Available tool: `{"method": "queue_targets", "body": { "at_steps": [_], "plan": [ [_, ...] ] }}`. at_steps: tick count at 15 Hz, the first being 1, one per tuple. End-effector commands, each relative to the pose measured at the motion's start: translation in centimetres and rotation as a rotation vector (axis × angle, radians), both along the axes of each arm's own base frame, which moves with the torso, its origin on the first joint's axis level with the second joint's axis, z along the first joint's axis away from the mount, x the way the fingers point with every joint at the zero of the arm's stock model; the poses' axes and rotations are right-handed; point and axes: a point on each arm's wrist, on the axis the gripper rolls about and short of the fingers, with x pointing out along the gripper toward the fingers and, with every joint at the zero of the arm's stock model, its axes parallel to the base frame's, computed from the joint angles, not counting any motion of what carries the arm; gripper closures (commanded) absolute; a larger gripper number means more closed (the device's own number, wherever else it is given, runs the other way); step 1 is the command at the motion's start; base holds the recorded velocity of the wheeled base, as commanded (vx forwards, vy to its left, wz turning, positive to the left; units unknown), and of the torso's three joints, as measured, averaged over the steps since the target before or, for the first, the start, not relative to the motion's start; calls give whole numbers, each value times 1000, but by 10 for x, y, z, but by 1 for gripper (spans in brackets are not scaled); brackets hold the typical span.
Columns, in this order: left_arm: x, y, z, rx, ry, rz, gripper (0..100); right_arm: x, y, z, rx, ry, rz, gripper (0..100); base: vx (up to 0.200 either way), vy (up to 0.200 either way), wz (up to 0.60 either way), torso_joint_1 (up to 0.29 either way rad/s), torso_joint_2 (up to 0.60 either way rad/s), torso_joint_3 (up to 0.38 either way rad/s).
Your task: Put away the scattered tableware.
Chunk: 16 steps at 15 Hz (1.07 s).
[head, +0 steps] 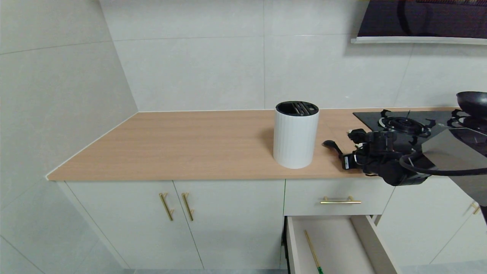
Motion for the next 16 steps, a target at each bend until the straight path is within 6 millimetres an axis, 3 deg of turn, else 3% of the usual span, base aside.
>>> {"method": "queue_targets", "body": {
  "at_steps": [1, 5, 7, 10, 11, 12, 16],
  "plan": [
    [0, 0, 0, 0, 0, 0, 0, 0, 0, 0, 0, 2, 2, 100, 0, 0, 0, 0, 0, 0],
    [0, 0, 0, 0, 0, 0, 0, -2, 1, 4, 1, 5, 1, 100, 0, 0, 0, 0, 0, 0],
    [0, 0, 0, 0, 0, 0, 0, -8, 1, 19, 6, 14, -1, 100, 0, 0, 0, 0, 0, 0],
    [0, 0, 0, 0, 0, 0, 0, -34, 0, 55, 35, 98, 5, 100, 0, 0, 0, 0, 0, 0],
    [0, 0, 0, 0, 0, 0, 0, -34, 0, 55, 35, 98, 5, 100, 0, 0, 0, 0, 0, 0],
    [0, 0, 0, 0, 0, 0, 0, -51, 4, 81, 70, 133, 3, 100, 0, 0, 0, 0, 0, 0],
    [0, 0, 0, 0, 0, 0, 0, -89, 22, 125, 185, 173, -13, 100, 0, 0, 0, 0, 0, 0]
  ]
}}
